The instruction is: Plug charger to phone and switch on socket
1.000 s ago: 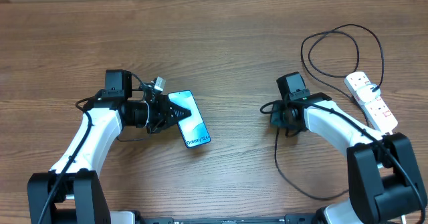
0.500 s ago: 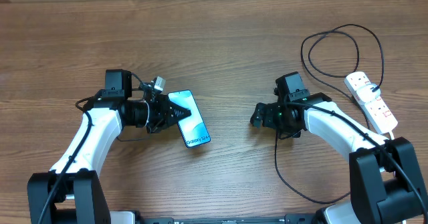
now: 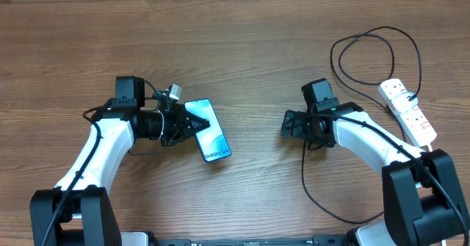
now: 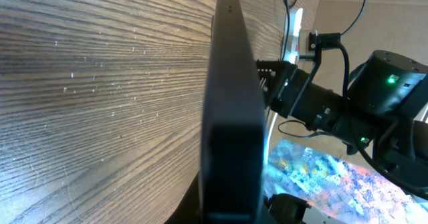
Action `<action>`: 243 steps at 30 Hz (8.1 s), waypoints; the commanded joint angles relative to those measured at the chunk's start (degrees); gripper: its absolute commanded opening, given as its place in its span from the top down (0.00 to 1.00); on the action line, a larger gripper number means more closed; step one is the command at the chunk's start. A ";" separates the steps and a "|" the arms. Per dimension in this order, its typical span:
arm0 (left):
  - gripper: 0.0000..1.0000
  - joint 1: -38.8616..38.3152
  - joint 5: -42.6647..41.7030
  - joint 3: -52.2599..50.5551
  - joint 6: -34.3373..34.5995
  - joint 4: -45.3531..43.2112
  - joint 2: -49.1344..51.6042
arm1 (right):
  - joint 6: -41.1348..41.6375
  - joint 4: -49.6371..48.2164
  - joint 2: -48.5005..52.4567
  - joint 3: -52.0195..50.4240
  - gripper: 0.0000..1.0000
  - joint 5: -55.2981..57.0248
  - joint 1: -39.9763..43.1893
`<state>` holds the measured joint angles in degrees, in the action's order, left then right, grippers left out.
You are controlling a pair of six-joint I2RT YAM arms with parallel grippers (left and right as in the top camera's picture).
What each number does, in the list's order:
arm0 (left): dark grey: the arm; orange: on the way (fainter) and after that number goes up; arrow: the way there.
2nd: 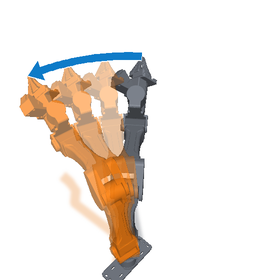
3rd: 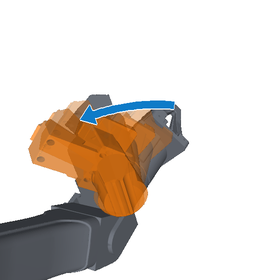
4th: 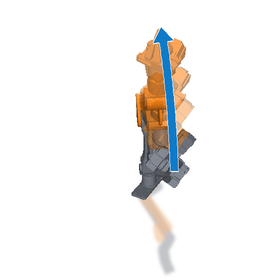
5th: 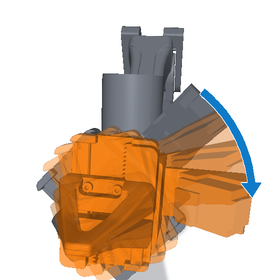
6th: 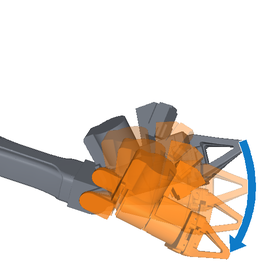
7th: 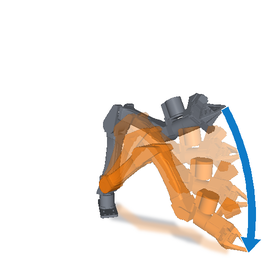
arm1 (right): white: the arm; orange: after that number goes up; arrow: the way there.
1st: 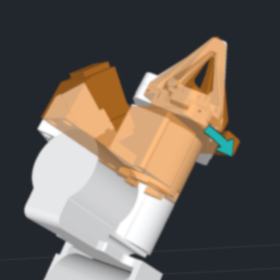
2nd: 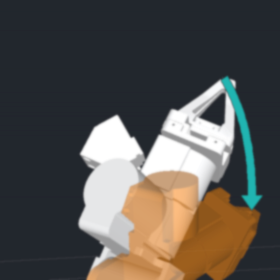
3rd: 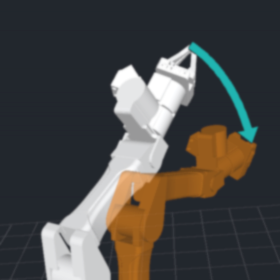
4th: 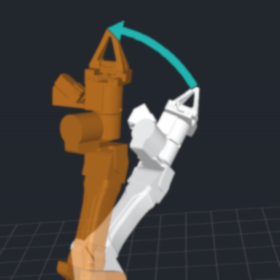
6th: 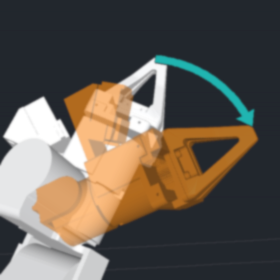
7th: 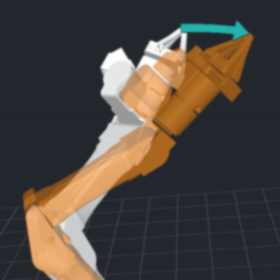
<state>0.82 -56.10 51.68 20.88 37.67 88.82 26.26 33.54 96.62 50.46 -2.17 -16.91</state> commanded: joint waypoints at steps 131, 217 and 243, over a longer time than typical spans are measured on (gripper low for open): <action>0.96 -10.12 -26.34 0.55 36.33 -63.49 -0.74 | -24.15 -9.90 -21.20 -3.23 0.96 -69.92 -4.98; 0.95 -7.58 -27.93 0.55 33.07 -63.21 -0.74 | -20.06 -12.90 -21.22 -3.19 0.96 -67.32 -5.53; 0.96 -7.48 -29.35 0.55 31.80 -63.21 -0.74 | -20.04 -13.53 -21.29 -3.15 0.96 -68.00 -5.53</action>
<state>-6.98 -84.29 51.68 54.33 -25.28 88.82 6.04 20.53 75.59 47.00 -68.84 -22.55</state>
